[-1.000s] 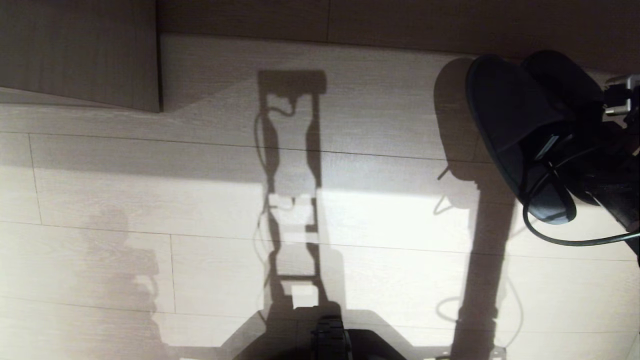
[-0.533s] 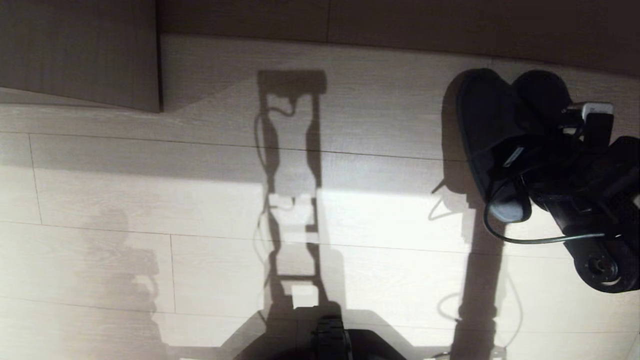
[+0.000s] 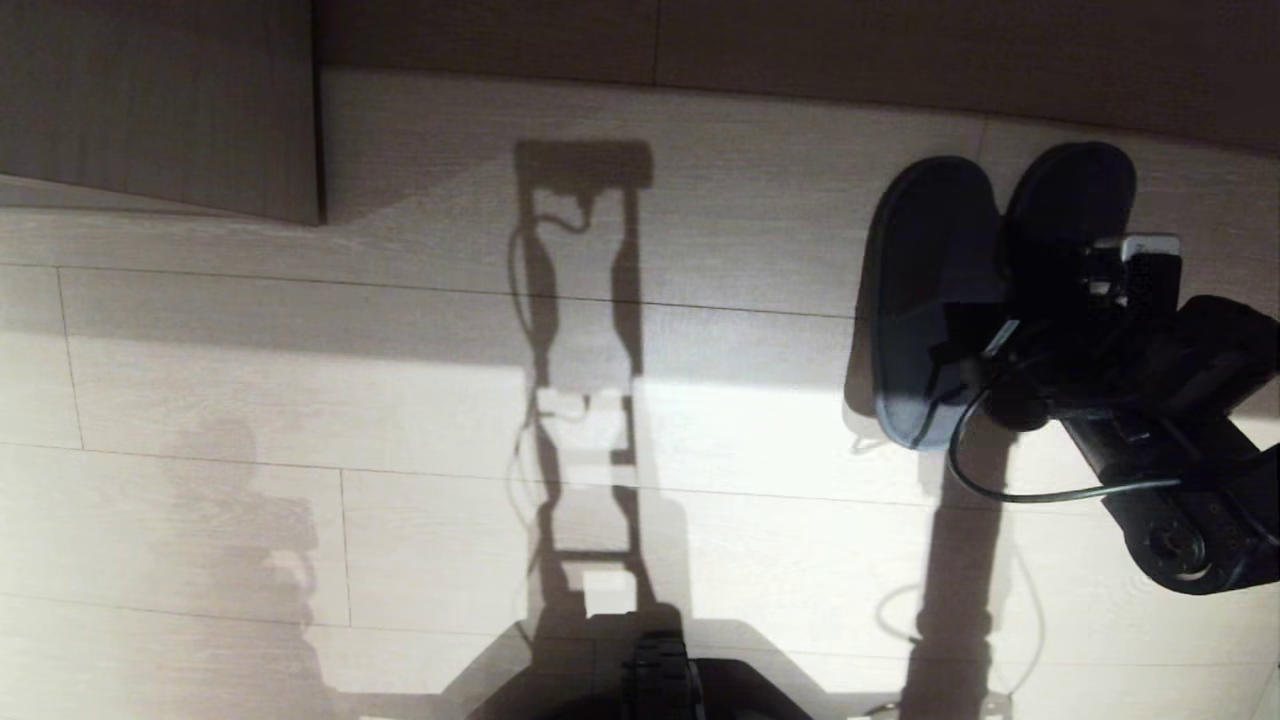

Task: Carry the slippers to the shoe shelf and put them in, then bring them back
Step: Place the slippers on the floor

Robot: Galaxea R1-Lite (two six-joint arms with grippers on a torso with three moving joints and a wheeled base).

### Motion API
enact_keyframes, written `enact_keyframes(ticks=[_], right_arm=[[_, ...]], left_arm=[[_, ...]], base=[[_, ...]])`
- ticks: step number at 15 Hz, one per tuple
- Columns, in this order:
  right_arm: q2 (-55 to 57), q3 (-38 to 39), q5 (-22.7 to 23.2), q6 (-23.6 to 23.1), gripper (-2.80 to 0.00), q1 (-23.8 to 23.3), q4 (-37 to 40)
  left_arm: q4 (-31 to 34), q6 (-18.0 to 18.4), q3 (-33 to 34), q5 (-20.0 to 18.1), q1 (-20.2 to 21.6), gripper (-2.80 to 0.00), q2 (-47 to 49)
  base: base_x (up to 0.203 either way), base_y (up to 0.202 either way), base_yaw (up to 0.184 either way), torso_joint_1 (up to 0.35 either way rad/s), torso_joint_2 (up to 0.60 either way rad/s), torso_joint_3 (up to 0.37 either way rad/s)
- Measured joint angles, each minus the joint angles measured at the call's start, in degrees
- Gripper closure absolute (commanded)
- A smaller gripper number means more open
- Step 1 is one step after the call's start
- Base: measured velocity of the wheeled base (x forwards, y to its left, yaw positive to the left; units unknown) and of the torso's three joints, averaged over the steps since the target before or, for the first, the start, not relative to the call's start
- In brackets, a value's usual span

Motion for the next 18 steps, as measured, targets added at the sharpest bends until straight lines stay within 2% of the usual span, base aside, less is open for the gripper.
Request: enact_keyframes(ticks=[6,10,12,18], right_arm=[[-1.9,3.3,0.4,-0.3,-2.80,0.1,0.1],[-2.1,7.2,4.9,0.5,-2.80,0.3,0.3],[-1.9,7.5,5.1,0.4,-2.80,0.3,0.3],[-5.2,13.1,5.0,-3.1,-2.80,0.3,0.3]], left_arm=[[0.0,0.0,0.0,0.0,0.0,0.00,0.0],[0.0,0.0,0.0,0.0,0.0,0.00,0.0],[0.0,0.0,0.0,0.0,0.0,0.00,0.0],[0.0,0.0,0.0,0.0,0.0,0.00,0.0]], base=[[0.000,0.000,0.000,0.000,0.00,0.000],[0.000,0.000,0.000,0.000,0.00,0.000],[0.000,0.000,0.000,0.000,0.00,0.000],[0.000,0.000,0.000,0.000,0.00,0.000]])
